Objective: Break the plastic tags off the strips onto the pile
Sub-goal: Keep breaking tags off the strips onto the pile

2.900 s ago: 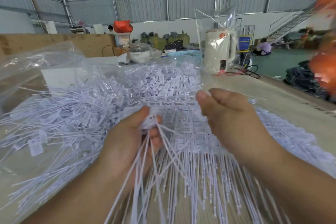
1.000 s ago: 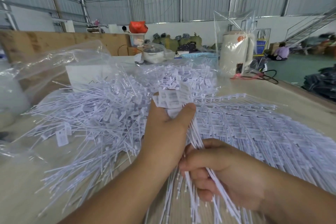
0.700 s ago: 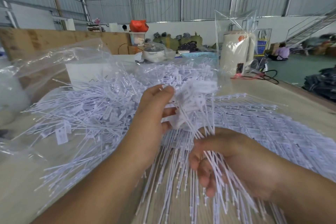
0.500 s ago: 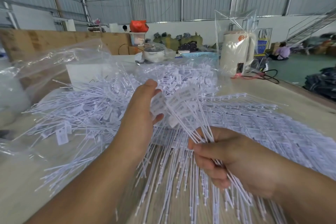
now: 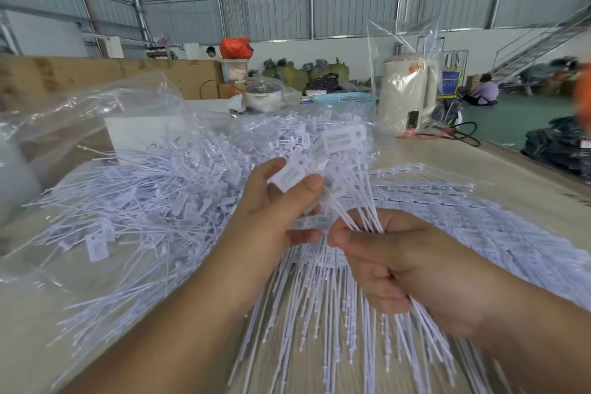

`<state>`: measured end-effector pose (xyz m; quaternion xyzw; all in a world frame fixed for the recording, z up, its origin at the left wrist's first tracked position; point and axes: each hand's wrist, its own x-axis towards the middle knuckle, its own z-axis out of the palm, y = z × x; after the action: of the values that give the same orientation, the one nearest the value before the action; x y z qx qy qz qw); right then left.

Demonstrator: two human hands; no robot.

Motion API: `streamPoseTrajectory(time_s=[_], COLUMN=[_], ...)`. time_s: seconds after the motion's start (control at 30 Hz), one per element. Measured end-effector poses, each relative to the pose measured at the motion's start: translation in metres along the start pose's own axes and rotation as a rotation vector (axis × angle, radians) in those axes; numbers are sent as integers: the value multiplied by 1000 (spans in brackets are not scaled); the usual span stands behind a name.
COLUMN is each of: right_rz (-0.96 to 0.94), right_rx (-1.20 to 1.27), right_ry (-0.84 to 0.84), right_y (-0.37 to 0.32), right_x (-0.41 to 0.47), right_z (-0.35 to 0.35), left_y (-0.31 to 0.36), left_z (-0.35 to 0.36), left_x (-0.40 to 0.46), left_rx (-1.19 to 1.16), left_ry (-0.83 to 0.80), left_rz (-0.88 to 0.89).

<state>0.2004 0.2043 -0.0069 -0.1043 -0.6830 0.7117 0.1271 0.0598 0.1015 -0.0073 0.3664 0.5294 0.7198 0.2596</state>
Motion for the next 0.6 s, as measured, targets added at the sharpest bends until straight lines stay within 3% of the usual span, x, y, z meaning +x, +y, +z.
streamPoseTrajectory(time_s=[0.13,0.2,0.37,0.47,0.6], right_rz=[-61,-64,-43,38,24], right_rx=[-18,-105,-159,-52,-159], right_ry=[-19,-24,-117,-146,29], right_y=[0,4,15,11,8], right_x=[1,3,7,5,5], right_z=[2,6,12,11,5], left_y=[-5,-9,-7,4,17], left_z=[14,23,27,11,-32], left_x=[-8,-14,-10,3,18], left_rx=[-63,-8,1,-76,112], left_ry=[-280,-332,-125,81,262], left_rz=[-127,-162,-228,-172,-92])
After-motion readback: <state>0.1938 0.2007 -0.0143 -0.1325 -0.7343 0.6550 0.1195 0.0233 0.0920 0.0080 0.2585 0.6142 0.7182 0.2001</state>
